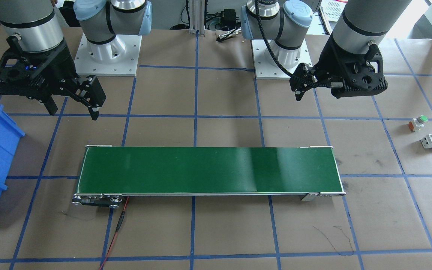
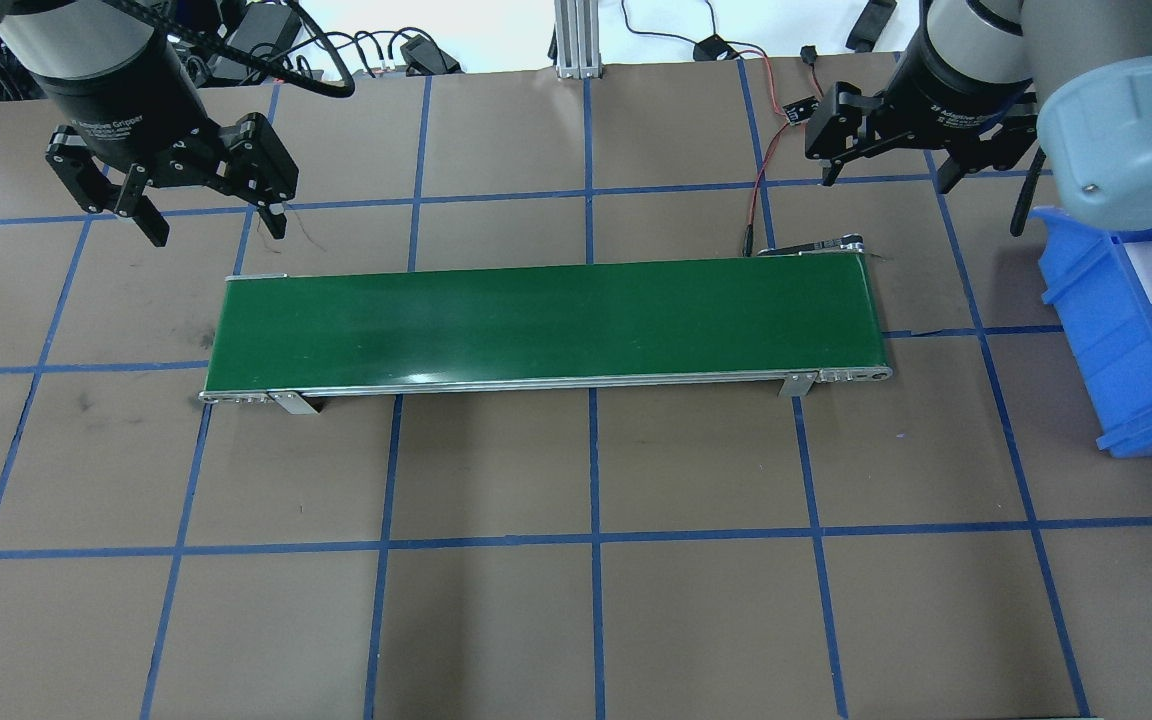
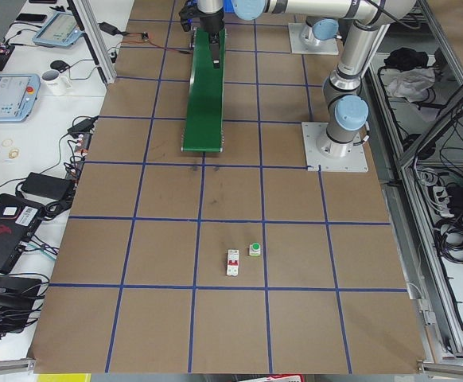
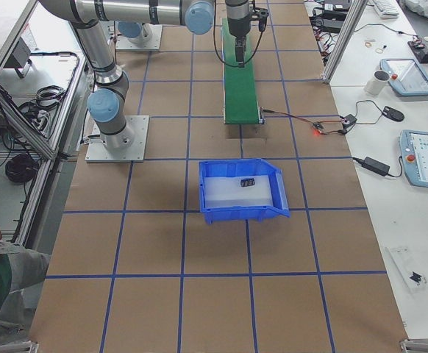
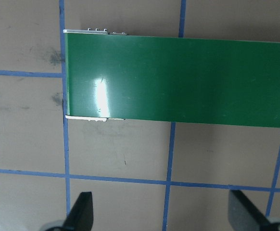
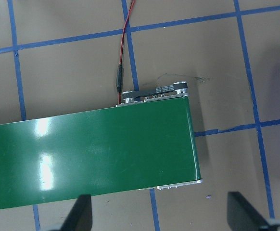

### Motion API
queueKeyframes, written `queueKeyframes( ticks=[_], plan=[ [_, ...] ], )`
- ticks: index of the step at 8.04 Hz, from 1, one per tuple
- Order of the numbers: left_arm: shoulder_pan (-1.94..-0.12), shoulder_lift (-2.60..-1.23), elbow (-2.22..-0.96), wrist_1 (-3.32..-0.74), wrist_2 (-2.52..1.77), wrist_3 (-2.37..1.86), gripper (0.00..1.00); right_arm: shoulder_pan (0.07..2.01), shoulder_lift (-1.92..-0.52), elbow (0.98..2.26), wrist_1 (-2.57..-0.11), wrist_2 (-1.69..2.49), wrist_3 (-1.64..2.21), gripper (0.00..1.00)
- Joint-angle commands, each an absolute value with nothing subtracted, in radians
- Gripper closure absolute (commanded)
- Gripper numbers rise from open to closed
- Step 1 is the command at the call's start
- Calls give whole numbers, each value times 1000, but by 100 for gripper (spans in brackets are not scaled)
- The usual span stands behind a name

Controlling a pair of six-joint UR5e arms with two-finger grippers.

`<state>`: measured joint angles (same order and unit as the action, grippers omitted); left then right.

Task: Move capacitor from left to right

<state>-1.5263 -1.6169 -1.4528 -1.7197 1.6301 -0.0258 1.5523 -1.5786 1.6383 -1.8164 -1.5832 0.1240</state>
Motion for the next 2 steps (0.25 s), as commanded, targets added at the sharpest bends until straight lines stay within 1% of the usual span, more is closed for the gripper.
queueKeyframes(
  ticks=[1, 2],
  plan=[
    [-1526, -1617, -1453, -1720, 1631, -25, 0, 1552, -1578, 1638, -1816, -1586, 124, 0],
    [-1526, -1617, -1451, -1720, 1631, -25, 0, 1552, -1578, 1638, -1816, -1586, 124, 0]
  ],
)
